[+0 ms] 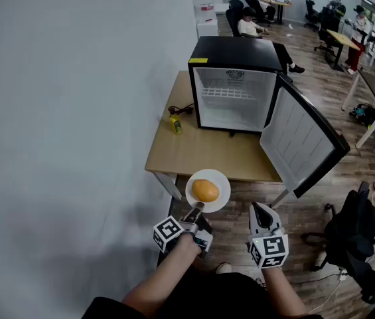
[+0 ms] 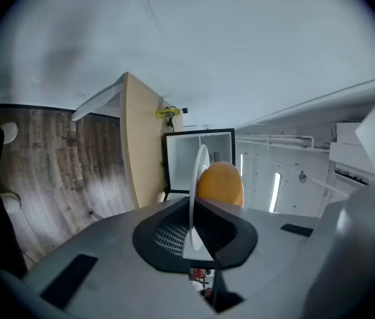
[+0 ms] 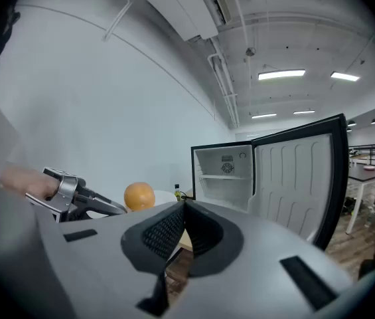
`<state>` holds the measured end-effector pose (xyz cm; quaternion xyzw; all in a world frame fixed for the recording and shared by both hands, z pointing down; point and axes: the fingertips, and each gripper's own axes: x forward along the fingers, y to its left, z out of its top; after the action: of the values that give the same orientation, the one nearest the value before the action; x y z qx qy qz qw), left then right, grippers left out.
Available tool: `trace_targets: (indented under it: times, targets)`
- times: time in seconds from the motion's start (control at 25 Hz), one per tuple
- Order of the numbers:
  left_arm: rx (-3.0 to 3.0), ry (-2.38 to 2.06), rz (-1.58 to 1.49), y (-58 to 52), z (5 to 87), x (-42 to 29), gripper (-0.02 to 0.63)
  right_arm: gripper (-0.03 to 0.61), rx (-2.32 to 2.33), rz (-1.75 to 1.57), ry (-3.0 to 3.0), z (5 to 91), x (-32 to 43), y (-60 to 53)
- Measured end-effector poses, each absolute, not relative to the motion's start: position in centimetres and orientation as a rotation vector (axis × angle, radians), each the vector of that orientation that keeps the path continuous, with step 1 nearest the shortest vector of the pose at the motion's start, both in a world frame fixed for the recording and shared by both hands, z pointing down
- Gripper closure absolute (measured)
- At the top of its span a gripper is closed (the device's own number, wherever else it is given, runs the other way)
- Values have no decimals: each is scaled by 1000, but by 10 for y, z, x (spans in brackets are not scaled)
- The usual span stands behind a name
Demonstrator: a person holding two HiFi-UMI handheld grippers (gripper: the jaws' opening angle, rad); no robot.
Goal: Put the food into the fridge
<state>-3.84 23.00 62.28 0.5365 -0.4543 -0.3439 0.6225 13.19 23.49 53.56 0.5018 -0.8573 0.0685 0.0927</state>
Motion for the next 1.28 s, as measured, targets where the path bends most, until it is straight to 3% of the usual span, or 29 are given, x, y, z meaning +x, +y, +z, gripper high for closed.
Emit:
trace_targets:
  times: [0.64,1.28]
  targets:
    - [1228,-1055,-762,221,624,-35,594,518,1389,232,-2594,548,111,231]
    - [1254,-974,-732,113,618,-47,594,518,1490,272,-2566,549,84,108]
